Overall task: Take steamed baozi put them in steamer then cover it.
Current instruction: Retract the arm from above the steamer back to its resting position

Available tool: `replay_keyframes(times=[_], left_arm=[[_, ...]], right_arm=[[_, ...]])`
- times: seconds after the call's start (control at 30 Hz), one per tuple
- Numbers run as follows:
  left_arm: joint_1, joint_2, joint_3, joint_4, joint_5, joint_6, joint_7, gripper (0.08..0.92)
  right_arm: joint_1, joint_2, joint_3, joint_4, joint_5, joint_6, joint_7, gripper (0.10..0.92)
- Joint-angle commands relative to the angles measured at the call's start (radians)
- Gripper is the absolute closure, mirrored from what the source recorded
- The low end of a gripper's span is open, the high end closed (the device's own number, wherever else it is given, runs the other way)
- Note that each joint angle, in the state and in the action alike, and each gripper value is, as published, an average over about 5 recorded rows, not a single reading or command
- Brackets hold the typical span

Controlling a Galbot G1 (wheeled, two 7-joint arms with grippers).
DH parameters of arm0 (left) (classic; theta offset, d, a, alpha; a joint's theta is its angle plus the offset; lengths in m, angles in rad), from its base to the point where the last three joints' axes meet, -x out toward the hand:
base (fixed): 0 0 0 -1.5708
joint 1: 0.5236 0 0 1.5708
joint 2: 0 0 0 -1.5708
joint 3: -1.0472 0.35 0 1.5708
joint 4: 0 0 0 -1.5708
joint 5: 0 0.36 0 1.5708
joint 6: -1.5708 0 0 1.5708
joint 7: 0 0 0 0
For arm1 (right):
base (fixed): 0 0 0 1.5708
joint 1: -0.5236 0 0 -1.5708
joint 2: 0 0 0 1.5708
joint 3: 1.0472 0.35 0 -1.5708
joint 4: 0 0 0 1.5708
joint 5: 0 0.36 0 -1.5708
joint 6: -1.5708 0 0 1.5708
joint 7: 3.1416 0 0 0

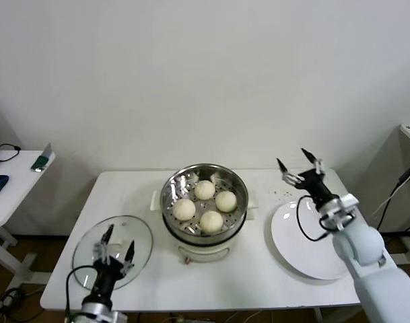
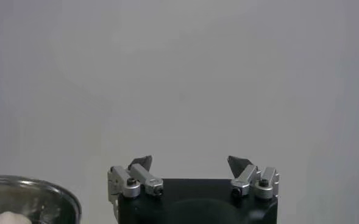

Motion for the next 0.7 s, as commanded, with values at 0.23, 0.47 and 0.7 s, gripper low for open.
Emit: replay_keyframes(times=[0.23,0.47,0.7], left_arm=[[-0.123,0.003,-0.032,0.205,0.718,0.118,-0.008,0.177],[-0.208,0.017,-0.060,0.328,0.694,0.111,-0.020,0.177],[-0.273,0.014,-0.079,0.417,0.661,0.101,-0.034,0.177]], right_arm=[[-0.322,0.169,0.329,0.099,-0.025,-0.011,0.008,0.203],[-0.343,0.166,0.363,0.090,-0.024,-0.004,-0.010,0.203],[-0.343,0.169,0.376,0.084,-0.028,-0.001,-0.018,0.203]])
